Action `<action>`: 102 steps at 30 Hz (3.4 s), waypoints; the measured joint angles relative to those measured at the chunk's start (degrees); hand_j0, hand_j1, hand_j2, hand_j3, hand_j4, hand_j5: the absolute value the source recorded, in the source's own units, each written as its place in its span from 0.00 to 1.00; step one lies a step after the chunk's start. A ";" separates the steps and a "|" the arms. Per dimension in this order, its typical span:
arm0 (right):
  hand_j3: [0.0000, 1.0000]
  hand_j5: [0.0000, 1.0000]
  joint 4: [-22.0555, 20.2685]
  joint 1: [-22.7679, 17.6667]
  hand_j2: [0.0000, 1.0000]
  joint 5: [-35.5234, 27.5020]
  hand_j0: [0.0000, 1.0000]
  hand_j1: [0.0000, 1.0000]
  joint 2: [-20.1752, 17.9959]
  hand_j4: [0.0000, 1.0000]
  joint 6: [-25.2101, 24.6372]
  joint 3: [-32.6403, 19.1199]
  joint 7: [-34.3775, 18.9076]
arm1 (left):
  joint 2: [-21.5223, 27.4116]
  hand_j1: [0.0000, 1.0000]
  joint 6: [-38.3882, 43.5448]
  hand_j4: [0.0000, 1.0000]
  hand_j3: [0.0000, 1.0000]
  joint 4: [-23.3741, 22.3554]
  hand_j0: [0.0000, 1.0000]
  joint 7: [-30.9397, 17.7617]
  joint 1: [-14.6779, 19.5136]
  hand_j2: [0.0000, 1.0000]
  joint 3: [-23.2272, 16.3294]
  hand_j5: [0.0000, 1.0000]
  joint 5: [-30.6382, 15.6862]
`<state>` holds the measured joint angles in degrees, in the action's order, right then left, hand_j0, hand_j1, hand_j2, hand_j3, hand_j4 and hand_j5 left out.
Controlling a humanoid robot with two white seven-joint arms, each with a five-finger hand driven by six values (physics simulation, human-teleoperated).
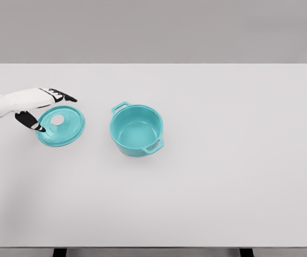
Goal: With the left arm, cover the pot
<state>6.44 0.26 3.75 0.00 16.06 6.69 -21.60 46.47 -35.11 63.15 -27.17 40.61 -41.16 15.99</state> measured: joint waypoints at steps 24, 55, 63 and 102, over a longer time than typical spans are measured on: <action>1.00 1.00 -0.02 0.00 1.00 0.00 1.00 1.00 0.00 1.00 0.00 0.00 0.00 | -2.78 0.76 -0.01 0.76 0.76 -4.73 0.76 -0.62 0.97 0.76 -0.26 0.76 1.84; 1.00 1.00 0.00 0.00 1.00 0.00 1.00 1.00 0.00 1.00 0.00 0.00 0.01 | -2.77 0.43 0.58 0.43 0.43 -4.81 0.43 0.13 0.35 0.43 -1.99 0.43 0.82; 1.00 1.00 0.00 0.00 1.00 0.00 1.00 1.00 0.00 1.00 0.00 0.00 0.00 | -2.11 0.43 0.05 0.43 0.43 -0.64 0.43 -0.33 0.26 0.43 -2.46 0.43 1.21; 1.00 1.00 0.00 0.00 1.00 0.00 1.00 1.00 0.00 1.00 0.00 0.00 0.01 | 2.72 0.43 -0.03 0.43 0.43 22.13 0.43 -0.03 1.58 0.43 -1.93 0.43 -0.45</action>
<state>6.45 0.26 3.75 0.00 16.06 6.69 -21.59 49.19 -35.14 85.28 -27.19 42.19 -43.10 15.54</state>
